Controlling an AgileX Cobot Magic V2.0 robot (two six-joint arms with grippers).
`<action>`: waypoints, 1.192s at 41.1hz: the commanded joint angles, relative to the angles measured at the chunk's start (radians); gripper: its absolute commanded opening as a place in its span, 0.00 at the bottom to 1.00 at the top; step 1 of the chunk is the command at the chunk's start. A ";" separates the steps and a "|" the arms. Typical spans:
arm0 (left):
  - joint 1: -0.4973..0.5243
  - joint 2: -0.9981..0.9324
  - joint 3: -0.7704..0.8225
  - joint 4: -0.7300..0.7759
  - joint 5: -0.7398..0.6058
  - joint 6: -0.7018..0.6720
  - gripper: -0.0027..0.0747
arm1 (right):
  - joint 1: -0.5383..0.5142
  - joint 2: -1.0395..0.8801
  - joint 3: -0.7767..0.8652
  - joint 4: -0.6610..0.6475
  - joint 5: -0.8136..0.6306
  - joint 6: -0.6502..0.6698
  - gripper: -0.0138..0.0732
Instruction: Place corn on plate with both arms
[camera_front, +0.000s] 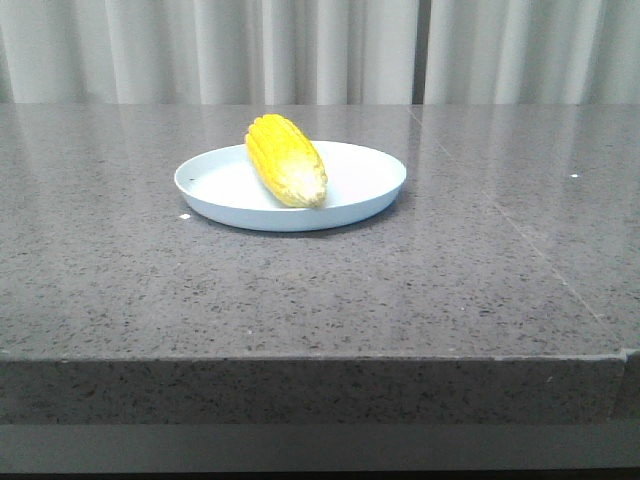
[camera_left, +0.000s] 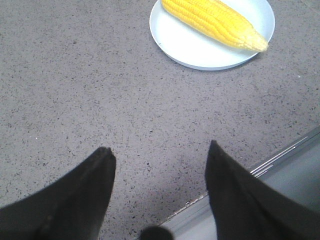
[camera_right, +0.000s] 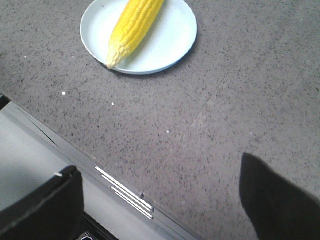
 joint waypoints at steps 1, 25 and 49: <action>-0.008 -0.001 -0.025 0.008 -0.065 -0.010 0.55 | -0.002 -0.051 0.004 -0.018 -0.040 -0.007 0.91; -0.008 -0.001 -0.025 0.002 -0.063 -0.010 0.55 | -0.002 -0.087 0.022 -0.021 -0.036 -0.008 0.81; -0.008 -0.001 -0.025 0.002 -0.063 -0.010 0.01 | -0.002 -0.087 0.022 -0.021 -0.036 -0.008 0.08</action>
